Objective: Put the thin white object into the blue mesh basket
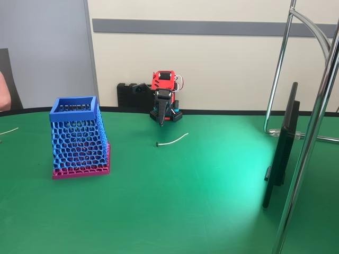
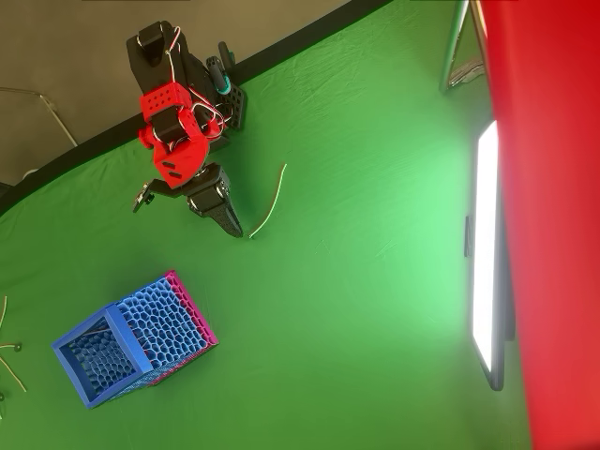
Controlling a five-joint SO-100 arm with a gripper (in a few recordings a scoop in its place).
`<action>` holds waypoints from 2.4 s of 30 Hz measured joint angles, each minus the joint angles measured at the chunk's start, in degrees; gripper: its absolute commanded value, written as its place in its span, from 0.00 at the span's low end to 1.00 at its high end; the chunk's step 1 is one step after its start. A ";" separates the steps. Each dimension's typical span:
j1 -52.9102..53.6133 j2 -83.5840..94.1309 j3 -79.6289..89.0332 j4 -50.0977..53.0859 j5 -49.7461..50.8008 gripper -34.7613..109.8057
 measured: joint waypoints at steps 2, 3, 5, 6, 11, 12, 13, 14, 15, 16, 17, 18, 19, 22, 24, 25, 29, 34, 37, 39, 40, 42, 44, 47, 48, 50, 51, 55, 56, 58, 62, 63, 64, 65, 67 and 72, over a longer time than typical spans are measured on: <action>0.00 -0.26 0.00 -0.35 0.00 0.25; 0.00 -0.09 0.00 -0.35 0.00 0.25; 0.00 0.00 0.00 -0.35 0.00 0.25; 0.00 0.00 0.00 -0.35 0.00 0.25; -0.35 0.00 0.00 -0.44 -0.18 0.25; -0.44 0.00 0.00 -0.35 -0.18 0.25; -0.53 0.00 0.00 -0.35 -0.18 0.25; -0.62 0.00 0.00 -0.35 -0.18 0.25; -0.62 0.00 0.00 -0.35 -0.18 0.25; -0.62 0.00 0.00 -0.35 -0.18 0.25; -0.62 0.00 0.00 -0.35 -0.18 0.25; -0.62 0.00 0.00 -0.26 -0.18 0.25; -0.62 0.00 0.00 -0.26 -0.18 0.25; -0.62 0.00 0.00 -0.26 -0.18 0.25; -0.62 0.00 0.00 -0.26 -0.18 0.25; -0.62 0.00 0.00 -0.26 -0.18 0.25; -0.62 0.00 0.00 -0.26 -0.18 0.24; -0.79 -1.49 0.00 -0.97 -0.18 0.24; -0.79 -3.96 0.00 -2.29 -0.18 0.24; -0.79 -5.45 -0.18 -2.99 -0.18 0.24; -0.79 -6.24 -0.18 -3.52 -0.26 0.24; -0.79 -8.00 -0.18 -5.98 -0.53 0.25; -0.79 -10.20 -0.18 -9.84 -1.41 0.25; -0.79 -14.50 -0.26 -15.12 -2.55 0.25; -0.70 -16.35 -0.62 -15.91 -2.64 0.25; -0.70 -19.60 -2.29 -16.08 -2.64 0.25; -0.70 -21.18 -3.60 -15.64 -2.64 0.25; -0.35 -26.54 -7.73 -13.54 -2.46 0.25; -0.35 -27.95 -8.88 -12.66 -2.37 0.25; -0.44 -34.28 -13.54 -9.67 -2.20 0.25; -0.88 -42.10 -18.46 -7.47 -2.20 0.25; -0.97 -44.03 -19.69 -7.03 -2.46 0.25; -0.88 -45.79 -20.65 -6.59 -2.81 0.25; -0.79 -47.46 -21.62 -6.06 -3.25 0.25; -0.79 -50.54 -23.47 -4.75 -3.69 0.25; -0.79 -58.89 -29.88 1.58 -5.89 0.31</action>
